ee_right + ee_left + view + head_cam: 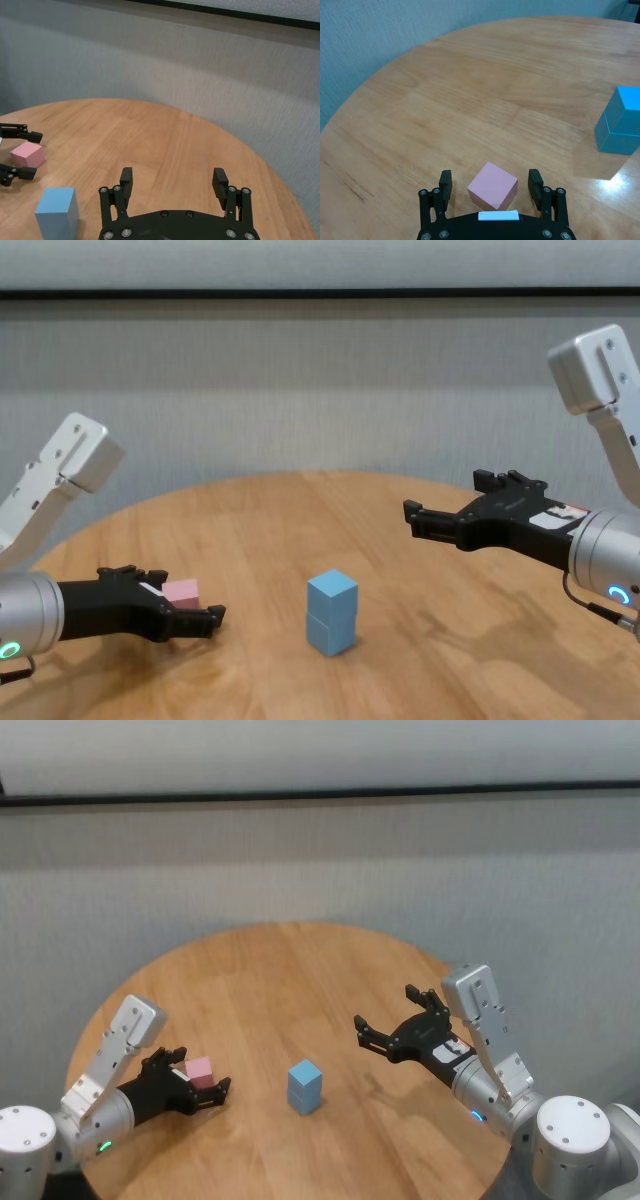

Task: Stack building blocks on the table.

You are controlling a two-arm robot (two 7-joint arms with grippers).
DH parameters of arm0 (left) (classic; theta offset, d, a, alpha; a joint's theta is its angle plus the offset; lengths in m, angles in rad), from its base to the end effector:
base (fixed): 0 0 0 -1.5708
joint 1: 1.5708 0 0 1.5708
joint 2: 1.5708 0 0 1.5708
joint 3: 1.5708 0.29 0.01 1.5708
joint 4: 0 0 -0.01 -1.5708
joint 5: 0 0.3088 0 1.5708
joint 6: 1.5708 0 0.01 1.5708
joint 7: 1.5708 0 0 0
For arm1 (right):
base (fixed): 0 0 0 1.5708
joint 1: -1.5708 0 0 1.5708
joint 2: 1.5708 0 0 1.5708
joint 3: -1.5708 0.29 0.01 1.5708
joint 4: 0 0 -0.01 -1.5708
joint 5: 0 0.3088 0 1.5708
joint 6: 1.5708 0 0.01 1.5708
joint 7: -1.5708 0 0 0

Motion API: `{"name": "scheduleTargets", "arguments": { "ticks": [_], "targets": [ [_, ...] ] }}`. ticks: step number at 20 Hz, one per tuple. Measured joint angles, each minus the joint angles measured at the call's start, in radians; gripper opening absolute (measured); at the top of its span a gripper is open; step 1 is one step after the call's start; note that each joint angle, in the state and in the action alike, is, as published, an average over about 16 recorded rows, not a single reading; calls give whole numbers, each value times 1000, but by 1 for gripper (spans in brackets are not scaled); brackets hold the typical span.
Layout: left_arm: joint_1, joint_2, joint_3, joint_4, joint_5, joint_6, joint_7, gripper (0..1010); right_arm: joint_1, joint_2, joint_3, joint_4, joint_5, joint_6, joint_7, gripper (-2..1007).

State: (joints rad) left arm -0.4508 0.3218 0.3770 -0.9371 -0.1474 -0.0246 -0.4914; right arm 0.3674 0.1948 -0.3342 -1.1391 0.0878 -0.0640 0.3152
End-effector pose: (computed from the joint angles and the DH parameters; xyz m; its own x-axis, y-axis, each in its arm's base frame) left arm 0.4329 0.0627 -0.3371 0.6077 0.7808 0.1449 -0.7694 0.5338 0.3508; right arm 0.4196 0.0115 -0.3126 0.5242 -0.8337 0.1735 0.8514 0.5090 -0.1264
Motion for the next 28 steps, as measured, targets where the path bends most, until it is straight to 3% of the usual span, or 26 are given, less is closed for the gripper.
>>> {"name": "scheduleTargets", "arguments": {
  "ticks": [10, 20, 28],
  "targets": [
    [-14, -7, 0, 25, -7, 0, -4, 962, 0, 0, 0, 0, 0, 0, 0, 1003],
    [-17, -6, 0, 27, -10, 5, -1, 745, 0, 0, 0, 0, 0, 0, 0, 1003],
    [5, 15, -1, -41, -5, 27, 6, 592, 0, 0, 0, 0, 0, 0, 0, 1003]
  ]
}}
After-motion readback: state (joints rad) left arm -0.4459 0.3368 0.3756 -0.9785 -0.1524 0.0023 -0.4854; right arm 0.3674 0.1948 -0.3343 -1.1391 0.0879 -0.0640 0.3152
